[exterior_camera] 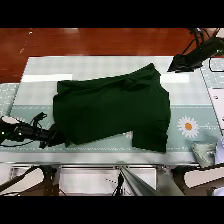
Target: Fold the shirts.
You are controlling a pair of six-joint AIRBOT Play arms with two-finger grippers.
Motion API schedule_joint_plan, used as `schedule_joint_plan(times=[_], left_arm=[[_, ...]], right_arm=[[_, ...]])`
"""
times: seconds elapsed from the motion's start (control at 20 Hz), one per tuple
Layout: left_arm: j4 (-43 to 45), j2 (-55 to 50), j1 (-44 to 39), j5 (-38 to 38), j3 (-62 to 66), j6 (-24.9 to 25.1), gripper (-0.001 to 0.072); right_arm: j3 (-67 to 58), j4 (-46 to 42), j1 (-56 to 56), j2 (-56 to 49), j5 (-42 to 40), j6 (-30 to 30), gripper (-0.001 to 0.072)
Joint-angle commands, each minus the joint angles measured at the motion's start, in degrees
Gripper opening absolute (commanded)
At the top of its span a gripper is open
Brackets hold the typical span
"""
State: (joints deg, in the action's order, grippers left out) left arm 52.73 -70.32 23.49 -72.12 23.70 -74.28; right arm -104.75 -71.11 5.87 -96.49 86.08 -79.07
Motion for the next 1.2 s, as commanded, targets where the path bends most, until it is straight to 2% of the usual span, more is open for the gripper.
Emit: schedule_joint_plan(times=[0.0,0.15,0.35,0.5,0.55,0.6,0.65,0.75,1.15], left_arm=[[-3.7,-2.4,-1.7,7.5,0.1,1.8,0.0018],[-3.7,-2.4,-1.7,6.1,0.1,4.2,0.0018],[-3.7,-2.3,-1.7,5.9,0.1,4.7,0.0017],[-3.7,-2.1,-1.7,5.6,0.1,5.6,0.0017],[-3.7,-2.1,-1.7,5.6,0.1,5.7,0.0017],[-3.7,-2.1,-1.7,5.6,0.1,5.8,0.0017],[-3.7,-2.1,-1.7,5.6,0.1,6.2,0.0017],[-3.7,-2.1,-1.7,5.6,0.1,6.4,0.0017],[-3.8,-2.1,-1.7,5.6,0.1,6.8,0.0018]], right_arm=[[0.0,-1.7,0.0,0.0,1.9,0.1,0.0487],[1.2,-7.2,1.9,0.1,5.3,0.3,0.0471],[11.4,-5.5,8.2,3.6,5.9,-0.4,0.0472],[29.1,-4.5,11.9,11.3,-1.6,-0.4,0.0477],[35.6,-2.0,12.7,13.7,-4.8,0.6,0.0531],[42.0,1.8,13.5,15.7,-7.6,2.7,0.0554],[48.0,5.7,14.0,17.2,-10.2,5.2,0.0554],[55.9,8.0,14.0,18.4,-14.2,6.9,0.0554],[62.4,10.7,9.8,18.5,-25.4,4.9,0.0521]])
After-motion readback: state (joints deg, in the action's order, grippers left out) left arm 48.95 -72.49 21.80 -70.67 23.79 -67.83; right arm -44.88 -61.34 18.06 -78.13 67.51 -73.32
